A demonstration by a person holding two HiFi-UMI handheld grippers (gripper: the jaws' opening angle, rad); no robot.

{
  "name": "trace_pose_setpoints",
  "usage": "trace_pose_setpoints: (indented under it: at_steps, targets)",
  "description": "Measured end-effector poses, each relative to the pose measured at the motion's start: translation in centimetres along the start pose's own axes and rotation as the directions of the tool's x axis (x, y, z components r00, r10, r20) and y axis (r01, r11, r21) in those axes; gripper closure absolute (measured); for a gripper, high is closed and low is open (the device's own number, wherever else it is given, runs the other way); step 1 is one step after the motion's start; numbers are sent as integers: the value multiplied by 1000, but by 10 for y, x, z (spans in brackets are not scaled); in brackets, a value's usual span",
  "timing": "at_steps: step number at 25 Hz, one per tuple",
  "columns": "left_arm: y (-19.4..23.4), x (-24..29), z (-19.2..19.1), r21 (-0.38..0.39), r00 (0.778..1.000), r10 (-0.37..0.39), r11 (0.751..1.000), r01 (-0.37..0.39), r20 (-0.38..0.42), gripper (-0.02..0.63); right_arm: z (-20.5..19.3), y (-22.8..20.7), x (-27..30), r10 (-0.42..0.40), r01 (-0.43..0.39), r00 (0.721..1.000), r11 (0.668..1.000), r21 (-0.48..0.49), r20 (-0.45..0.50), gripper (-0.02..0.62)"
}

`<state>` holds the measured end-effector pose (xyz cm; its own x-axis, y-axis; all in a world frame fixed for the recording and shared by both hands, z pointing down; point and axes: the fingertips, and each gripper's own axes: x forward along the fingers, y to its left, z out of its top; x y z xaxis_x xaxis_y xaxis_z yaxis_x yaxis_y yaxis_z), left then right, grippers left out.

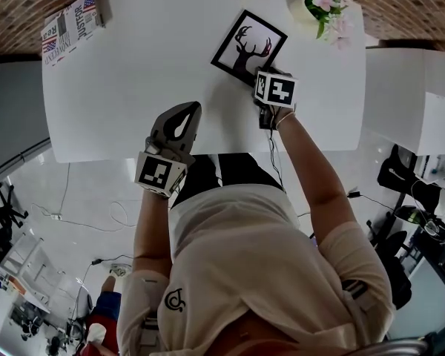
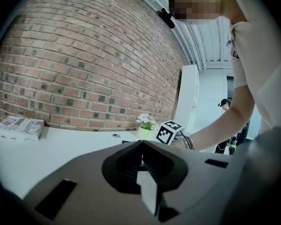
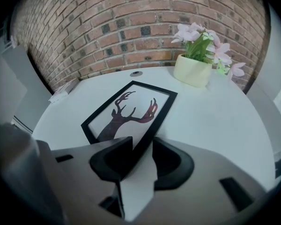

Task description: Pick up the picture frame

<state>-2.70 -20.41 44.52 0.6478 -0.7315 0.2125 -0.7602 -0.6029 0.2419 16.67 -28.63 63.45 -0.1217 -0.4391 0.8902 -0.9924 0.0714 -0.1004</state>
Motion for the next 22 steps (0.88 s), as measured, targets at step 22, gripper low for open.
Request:
trace_pose_setpoints:
  at_steps: [22]
  targets:
    - [-25,-84,-45,19,997,-4,1000,5,-74,592,-100,36,-47,-17,16,1000,998,-62,-19,454]
